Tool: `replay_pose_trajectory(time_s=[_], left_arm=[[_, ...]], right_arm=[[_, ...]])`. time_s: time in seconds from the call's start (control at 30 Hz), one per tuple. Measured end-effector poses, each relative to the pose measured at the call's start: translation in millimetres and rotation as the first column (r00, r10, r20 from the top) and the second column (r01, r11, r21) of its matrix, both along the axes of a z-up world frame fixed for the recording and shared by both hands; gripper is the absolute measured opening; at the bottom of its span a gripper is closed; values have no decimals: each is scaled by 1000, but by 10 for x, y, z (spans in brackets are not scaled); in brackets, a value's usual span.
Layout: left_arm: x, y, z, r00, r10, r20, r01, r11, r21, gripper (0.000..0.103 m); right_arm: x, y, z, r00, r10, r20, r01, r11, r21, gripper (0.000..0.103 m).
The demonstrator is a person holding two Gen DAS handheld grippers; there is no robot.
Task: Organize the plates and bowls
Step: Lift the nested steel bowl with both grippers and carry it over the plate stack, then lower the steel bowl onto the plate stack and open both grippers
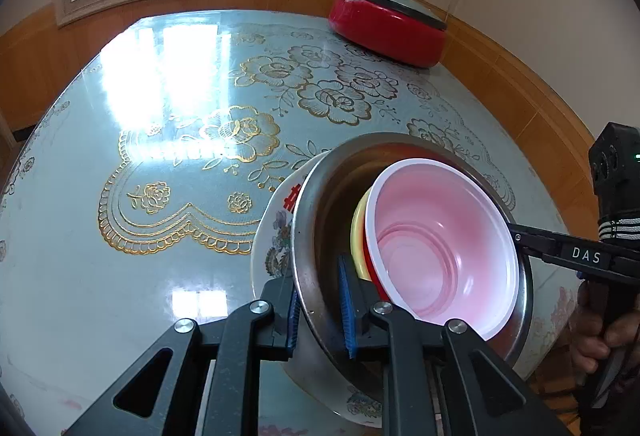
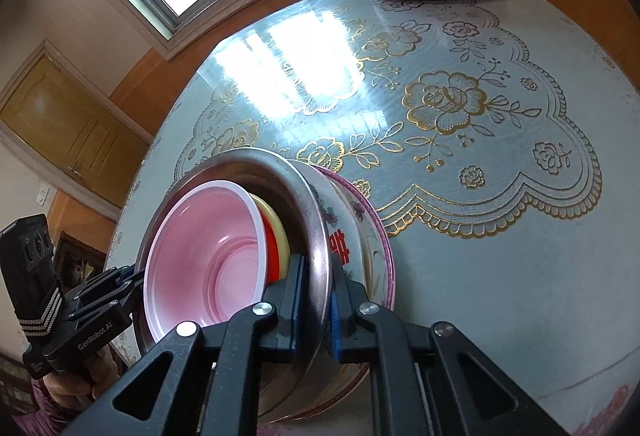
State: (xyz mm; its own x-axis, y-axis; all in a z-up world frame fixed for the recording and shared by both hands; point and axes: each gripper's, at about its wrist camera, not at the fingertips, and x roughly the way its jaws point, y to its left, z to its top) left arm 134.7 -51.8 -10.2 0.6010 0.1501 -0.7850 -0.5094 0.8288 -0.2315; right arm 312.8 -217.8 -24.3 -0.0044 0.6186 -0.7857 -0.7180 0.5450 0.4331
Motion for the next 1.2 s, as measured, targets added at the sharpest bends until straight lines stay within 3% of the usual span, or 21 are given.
replay_pose_trajectory(time_s=[0.2, 0.33, 0.77, 1.2], left_arm=[[2, 49, -18, 999, -39, 18, 39, 999, -13, 19], [-3, 71, -17, 995, -97, 24, 98, 995, -16, 20], [-2, 165, -15, 965, -255, 56, 258, 965, -51, 23], [-85, 252, 66, 939, -334, 87, 339, 940, -49, 33]], right_arm=[[-53, -40, 18, 997, -69, 21, 69, 998, -5, 12], [-101, -102, 26, 985, -170, 12, 171, 985, -6, 14], [-395, -441, 92, 902, -433, -5, 433, 902, 7, 29], [-730, -609, 168, 839, -543, 2, 543, 838, 54, 32]])
